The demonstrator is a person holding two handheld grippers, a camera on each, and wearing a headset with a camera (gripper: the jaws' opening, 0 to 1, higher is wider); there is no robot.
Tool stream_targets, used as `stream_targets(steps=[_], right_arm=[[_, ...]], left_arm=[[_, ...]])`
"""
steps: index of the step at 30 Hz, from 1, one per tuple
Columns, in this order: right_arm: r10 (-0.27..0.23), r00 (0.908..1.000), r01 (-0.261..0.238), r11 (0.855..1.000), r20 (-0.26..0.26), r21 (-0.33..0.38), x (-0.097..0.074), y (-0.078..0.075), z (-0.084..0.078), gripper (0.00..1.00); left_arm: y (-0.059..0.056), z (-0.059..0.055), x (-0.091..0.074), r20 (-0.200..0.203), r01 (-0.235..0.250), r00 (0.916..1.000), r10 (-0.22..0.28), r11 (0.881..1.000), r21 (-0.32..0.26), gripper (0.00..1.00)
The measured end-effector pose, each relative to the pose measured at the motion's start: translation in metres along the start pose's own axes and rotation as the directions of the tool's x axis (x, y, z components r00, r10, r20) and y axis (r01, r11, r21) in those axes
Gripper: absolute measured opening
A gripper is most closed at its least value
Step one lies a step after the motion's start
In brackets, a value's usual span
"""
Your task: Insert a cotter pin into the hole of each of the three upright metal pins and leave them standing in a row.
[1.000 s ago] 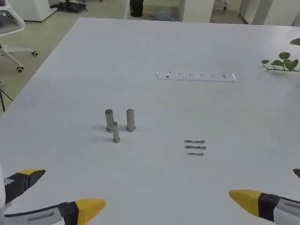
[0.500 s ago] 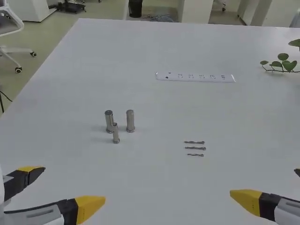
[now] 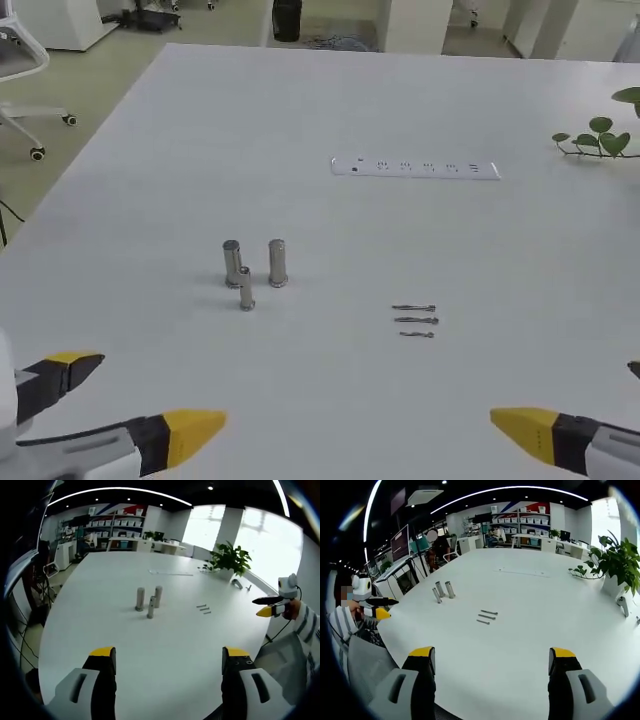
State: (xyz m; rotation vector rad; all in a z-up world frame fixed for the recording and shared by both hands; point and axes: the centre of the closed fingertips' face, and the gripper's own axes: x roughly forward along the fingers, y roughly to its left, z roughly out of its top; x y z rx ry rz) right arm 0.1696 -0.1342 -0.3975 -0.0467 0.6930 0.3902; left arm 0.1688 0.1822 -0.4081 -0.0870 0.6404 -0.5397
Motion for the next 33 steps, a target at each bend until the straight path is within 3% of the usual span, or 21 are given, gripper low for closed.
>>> stream_targets(steps=[10, 21, 29, 33], right_arm=[[0.001, 0.9999, -0.001, 1.000, -0.014, -0.001, 0.001, 0.002, -0.003, 0.93], [-0.013, 0.9999, 0.013, 1.000, -0.009, -0.001, 0.002, 0.002, 0.000, 0.96], [-0.008, 0.9996, 0.008, 1.000, -0.027, 0.000, 0.004, 0.005, -0.005, 0.96], [-0.007, 0.9995, 0.007, 1.000, -0.032, 0.000, 0.005, 0.006, -0.006, 0.96]], left_arm=[[-0.004, 0.015, 0.015, 0.012, 0.024, 0.9996, -0.024, 0.999, 0.038, 0.84], [-0.007, 0.035, 0.039, -0.015, 0.070, 0.9975, -0.069, 0.990, 0.119, 0.84], [-0.010, 0.043, 0.054, -0.002, 0.102, 0.9947, -0.103, 0.984, 0.149, 0.79], [-0.008, 0.046, 0.062, 0.003, 0.117, 0.9929, -0.119, 0.981, 0.155, 0.71]])
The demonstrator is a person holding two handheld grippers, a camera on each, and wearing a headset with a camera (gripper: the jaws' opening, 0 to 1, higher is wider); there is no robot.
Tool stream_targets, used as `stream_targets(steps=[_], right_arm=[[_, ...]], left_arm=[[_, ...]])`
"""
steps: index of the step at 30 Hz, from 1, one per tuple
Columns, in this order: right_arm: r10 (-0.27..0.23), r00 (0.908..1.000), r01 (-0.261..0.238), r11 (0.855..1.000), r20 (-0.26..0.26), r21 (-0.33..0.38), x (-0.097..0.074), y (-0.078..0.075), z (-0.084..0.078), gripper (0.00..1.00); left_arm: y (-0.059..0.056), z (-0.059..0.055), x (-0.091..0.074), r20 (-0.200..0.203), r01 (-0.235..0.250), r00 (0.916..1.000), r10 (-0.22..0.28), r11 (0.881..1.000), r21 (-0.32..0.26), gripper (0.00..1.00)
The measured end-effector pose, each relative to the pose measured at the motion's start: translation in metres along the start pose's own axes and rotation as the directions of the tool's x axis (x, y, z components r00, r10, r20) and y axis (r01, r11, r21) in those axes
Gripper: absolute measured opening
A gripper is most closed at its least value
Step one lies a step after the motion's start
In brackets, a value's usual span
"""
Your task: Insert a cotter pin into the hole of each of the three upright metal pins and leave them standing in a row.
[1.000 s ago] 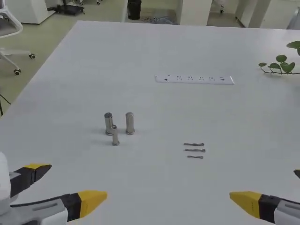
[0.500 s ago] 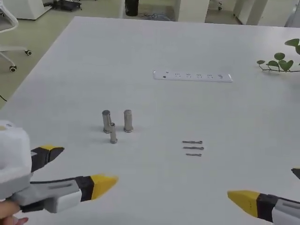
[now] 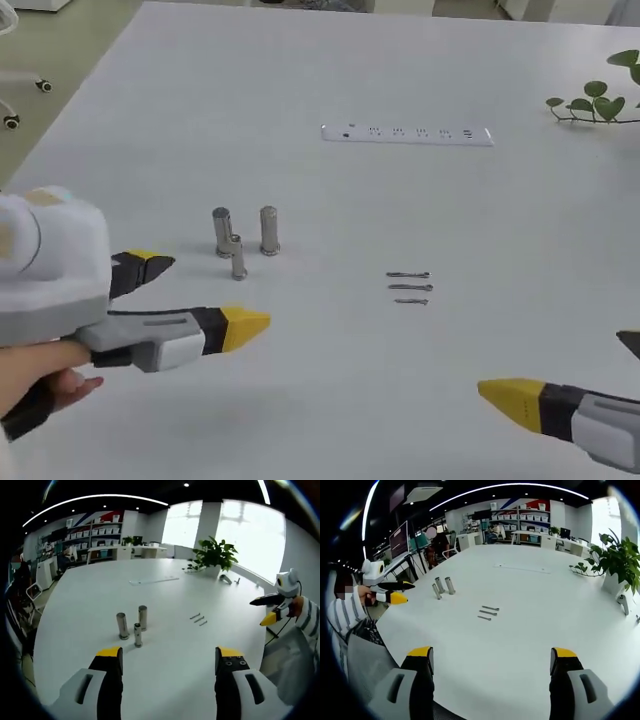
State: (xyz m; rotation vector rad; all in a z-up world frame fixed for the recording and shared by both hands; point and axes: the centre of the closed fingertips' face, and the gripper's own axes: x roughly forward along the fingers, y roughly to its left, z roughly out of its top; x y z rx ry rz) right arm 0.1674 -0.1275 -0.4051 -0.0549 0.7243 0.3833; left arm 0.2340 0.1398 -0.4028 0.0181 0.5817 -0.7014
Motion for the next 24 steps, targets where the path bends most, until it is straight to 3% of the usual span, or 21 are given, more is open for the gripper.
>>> stream_targets(steps=[3, 10, 20, 24], right_arm=[[0.005, 1.0000, -0.005, 1.000, -0.006, -0.007, 0.001, 0.003, 0.000, 0.95], [0.003, 0.9998, -0.003, 1.000, -0.020, -0.012, 0.002, 0.005, -0.003, 0.95], [-0.008, 0.9995, 0.008, 1.000, -0.029, -0.007, 0.000, 0.004, -0.007, 0.95], [-0.011, 0.9994, 0.011, 1.000, -0.032, -0.001, -0.001, 0.004, -0.008, 0.95]], left_arm=[[0.007, 0.004, 0.007, 0.003, -0.003, 1.0000, 0.003, 1.000, 0.020, 0.65], [0.020, 0.011, 0.022, 0.019, -0.002, 0.9998, 0.002, 1.000, 0.011, 0.42], [0.033, 0.006, 0.040, -0.042, -0.015, 0.9990, 0.018, 0.998, 0.065, 0.35], [0.038, 0.010, 0.044, -0.039, -0.025, 0.9988, 0.028, 0.996, 0.081, 0.32]])
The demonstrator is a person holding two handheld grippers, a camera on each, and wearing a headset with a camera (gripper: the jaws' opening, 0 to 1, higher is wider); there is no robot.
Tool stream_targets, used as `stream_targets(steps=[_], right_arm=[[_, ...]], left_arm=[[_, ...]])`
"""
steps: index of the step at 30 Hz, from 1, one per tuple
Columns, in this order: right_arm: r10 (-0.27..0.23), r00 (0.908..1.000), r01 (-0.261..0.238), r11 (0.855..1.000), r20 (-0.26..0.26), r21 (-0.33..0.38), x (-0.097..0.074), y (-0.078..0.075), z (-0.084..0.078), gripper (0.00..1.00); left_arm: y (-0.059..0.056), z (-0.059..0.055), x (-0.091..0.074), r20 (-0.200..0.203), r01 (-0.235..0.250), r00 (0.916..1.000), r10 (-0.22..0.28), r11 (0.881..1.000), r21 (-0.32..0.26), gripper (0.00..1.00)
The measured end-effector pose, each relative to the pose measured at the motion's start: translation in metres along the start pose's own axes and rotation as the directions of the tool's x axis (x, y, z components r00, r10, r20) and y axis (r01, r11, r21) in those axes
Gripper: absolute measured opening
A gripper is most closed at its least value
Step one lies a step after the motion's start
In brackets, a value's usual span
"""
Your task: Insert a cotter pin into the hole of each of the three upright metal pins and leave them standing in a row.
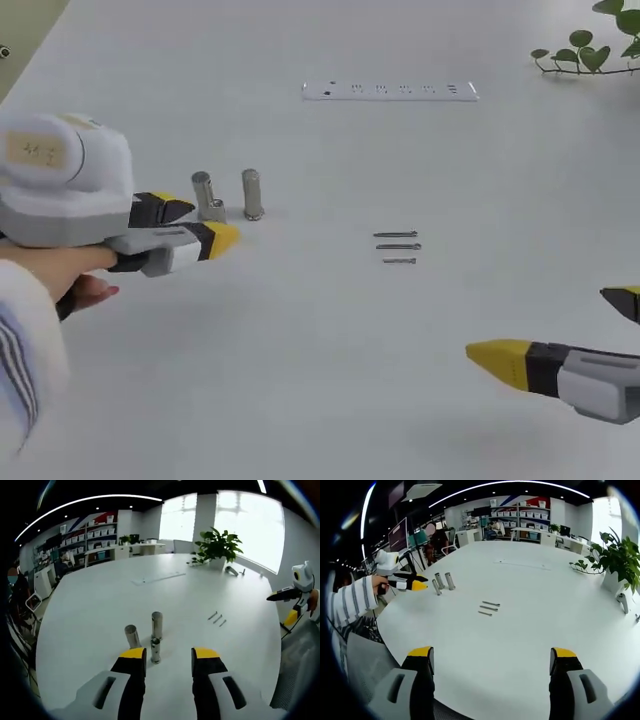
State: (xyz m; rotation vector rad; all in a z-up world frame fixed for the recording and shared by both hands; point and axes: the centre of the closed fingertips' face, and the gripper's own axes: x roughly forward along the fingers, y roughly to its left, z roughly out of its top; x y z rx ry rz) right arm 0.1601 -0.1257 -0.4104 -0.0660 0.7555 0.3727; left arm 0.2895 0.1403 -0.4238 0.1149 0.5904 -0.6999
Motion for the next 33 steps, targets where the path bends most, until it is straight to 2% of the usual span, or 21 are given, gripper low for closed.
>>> stream_targets(steps=[3, 5, 11, 13, 17, 28, 33], right_arm=[[-0.003, 1.0000, 0.003, 1.000, -0.007, 0.002, 0.000, -0.001, -0.003, 0.95], [-0.004, 0.9998, 0.004, 1.000, -0.018, -0.001, 0.001, -0.001, -0.005, 0.95], [-0.001, 0.9998, 0.001, 1.000, -0.021, 0.007, 0.002, 0.001, -0.007, 0.95], [-0.001, 0.9998, 0.001, 1.000, -0.022, 0.008, 0.002, 0.000, -0.007, 0.95], [0.001, 0.9997, -0.001, 1.000, -0.024, 0.015, 0.003, 0.001, -0.009, 0.94], [0.006, 0.9993, -0.005, 1.000, -0.037, 0.026, 0.004, 0.001, -0.013, 0.94], [0.009, 0.9992, -0.008, 1.000, -0.038, 0.028, 0.004, 0.001, -0.014, 0.94]], left_arm=[[0.004, 0.002, 0.005, 0.005, -0.004, 1.0000, 0.004, 1.000, -0.006, 0.30], [0.008, 0.000, 0.009, -0.009, -0.019, 0.9998, 0.019, 1.000, -0.004, 0.29], [0.015, -0.008, 0.016, -0.048, -0.030, 0.9984, 0.031, 0.999, 0.023, 0.17], [0.018, -0.012, 0.018, -0.062, -0.041, 0.9972, 0.043, 0.999, 0.032, 0.18], [0.018, -0.019, 0.024, -0.085, -0.029, 0.9958, 0.032, 0.999, 0.037, 0.19], [0.018, -0.024, 0.038, -0.110, -0.021, 0.9935, 0.029, 0.997, 0.077, 0.20], [0.018, -0.026, 0.040, -0.112, -0.020, 0.9932, 0.029, 0.996, 0.081, 0.16]])
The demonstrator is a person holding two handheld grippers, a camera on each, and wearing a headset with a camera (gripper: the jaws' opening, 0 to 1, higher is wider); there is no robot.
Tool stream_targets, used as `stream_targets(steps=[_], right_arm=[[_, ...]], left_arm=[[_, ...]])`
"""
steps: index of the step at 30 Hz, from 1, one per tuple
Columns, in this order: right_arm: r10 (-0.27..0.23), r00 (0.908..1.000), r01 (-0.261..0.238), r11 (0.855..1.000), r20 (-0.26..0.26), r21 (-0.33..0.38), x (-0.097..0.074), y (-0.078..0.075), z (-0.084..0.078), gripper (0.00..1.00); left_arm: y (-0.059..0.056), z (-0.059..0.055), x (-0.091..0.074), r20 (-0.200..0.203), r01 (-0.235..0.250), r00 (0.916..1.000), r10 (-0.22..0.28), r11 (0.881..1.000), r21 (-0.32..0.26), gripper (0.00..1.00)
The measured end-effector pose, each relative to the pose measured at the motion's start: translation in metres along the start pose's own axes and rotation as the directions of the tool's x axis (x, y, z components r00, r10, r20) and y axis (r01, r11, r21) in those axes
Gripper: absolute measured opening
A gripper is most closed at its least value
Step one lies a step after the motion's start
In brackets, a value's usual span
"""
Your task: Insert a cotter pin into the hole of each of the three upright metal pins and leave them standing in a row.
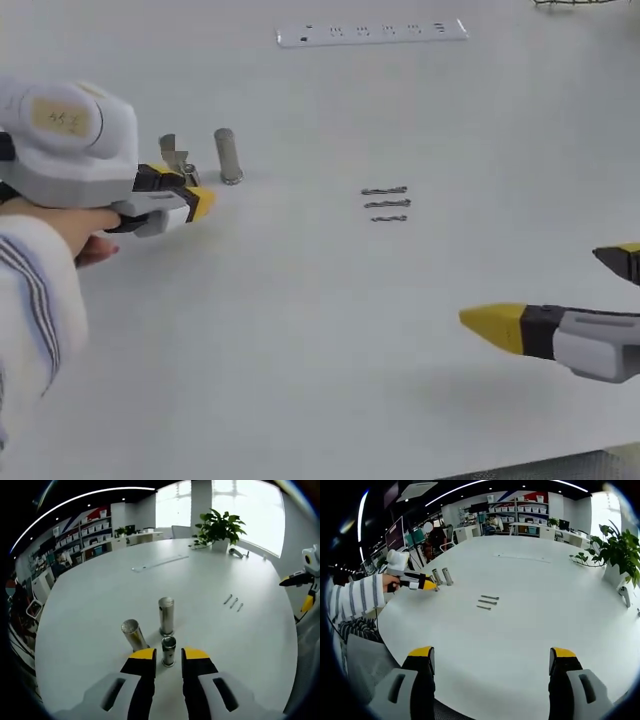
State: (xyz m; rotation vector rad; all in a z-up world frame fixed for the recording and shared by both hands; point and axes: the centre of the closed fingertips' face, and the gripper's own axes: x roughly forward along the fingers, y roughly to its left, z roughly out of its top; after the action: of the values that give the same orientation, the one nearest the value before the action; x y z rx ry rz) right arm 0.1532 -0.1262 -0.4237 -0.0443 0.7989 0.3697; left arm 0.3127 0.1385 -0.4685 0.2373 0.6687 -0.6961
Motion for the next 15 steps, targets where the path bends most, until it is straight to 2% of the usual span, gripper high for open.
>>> stream_targets(steps=[4, 6, 7, 10, 12, 15], right_arm=[[0.007, 1.0000, -0.007, 1.000, -0.006, 0.003, 0.0009, 0.0018, -0.0030, 0.94], [0.010, 0.9999, -0.010, 1.000, -0.009, 0.006, 0.0009, 0.0025, -0.0035, 0.94], [0.011, 0.9999, -0.011, 1.000, -0.007, 0.006, 0.0009, 0.0026, -0.0032, 0.94], [0.011, 0.9999, -0.011, 1.000, -0.003, 0.006, 0.0004, 0.0026, -0.0017, 0.93], [0.012, 0.9999, -0.012, 1.000, -0.001, 0.004, 0.0000, 0.0026, -0.0007, 0.93], [0.014, 0.9999, -0.014, 1.000, 0.003, 0.004, -0.0006, 0.0033, 0.0003, 0.93]], left_arm=[[0.0004, -0.0001, 0.0004, 0.001, -0.002, 1.0000, 0.002, 1.000, 0.012, 0.11], [-0.0029, -0.0010, -0.0006, -0.002, 0.021, 0.9998, -0.021, 1.000, 0.018, 0.07], [-0.0016, -0.0005, -0.0015, 0.003, 0.015, 0.9999, -0.015, 1.000, 0.016, 0.06], [-0.0016, 0.0005, -0.0039, 0.009, 0.023, 0.9997, -0.024, 0.999, 0.025, 0.05], [-0.0011, 0.0003, -0.0060, 0.017, 0.022, 0.9996, -0.022, 1.000, 0.010, 0.05], [-0.0023, -0.0006, -0.0091, 0.015, 0.022, 0.9996, -0.023, 0.999, 0.031, 0.05]])
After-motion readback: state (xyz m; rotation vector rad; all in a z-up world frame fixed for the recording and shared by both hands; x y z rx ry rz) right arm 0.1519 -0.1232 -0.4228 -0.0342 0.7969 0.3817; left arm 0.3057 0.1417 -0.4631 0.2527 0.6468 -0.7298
